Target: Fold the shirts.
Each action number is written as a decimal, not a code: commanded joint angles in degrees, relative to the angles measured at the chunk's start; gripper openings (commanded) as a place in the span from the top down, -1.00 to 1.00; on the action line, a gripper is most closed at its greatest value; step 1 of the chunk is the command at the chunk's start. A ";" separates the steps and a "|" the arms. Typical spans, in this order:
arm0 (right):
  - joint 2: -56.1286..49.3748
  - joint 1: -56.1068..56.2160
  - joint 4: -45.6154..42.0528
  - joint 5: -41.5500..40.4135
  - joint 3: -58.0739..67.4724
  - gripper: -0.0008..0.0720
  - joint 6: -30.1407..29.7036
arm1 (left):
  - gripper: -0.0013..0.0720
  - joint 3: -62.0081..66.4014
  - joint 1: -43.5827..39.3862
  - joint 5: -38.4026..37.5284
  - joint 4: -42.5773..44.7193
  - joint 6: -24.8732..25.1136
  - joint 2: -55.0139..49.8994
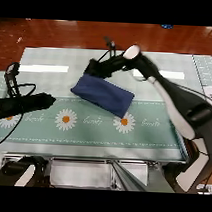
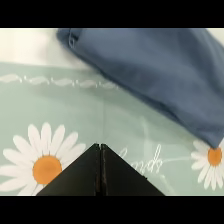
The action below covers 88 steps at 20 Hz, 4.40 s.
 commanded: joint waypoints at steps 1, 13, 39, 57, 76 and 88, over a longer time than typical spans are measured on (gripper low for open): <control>9.94 -9.25 -5.27 14.38 0.37 -0.13 -0.50 | 0.90 -0.20 0.09 3.28 -0.07 -0.09 -0.09; 61.00 -22.60 -35.34 -11.10 -69.05 -0.18 21.05 | 0.90 -0.20 0.07 2.84 -1.99 -0.24 -0.09; 18.67 -7.54 -20.00 -3.54 -5.55 0.89 8.72 | 0.90 -0.20 -2.95 2.34 -4.42 0.85 -6.34; 38.66 -48.43 -39.89 37.13 2.78 0.89 17.77 | 0.90 -0.17 -2.91 6.60 -4.61 0.90 -6.47; 69.96 -85.85 -68.61 44.63 -53.75 0.08 11.89 | 0.90 -0.20 -3.04 7.43 -6.56 4.79 -6.69; 52.13 -71.45 -18.01 13.64 -23.41 0.89 -1.90 | 0.90 35.54 -0.39 2.51 -6.45 9.92 -18.40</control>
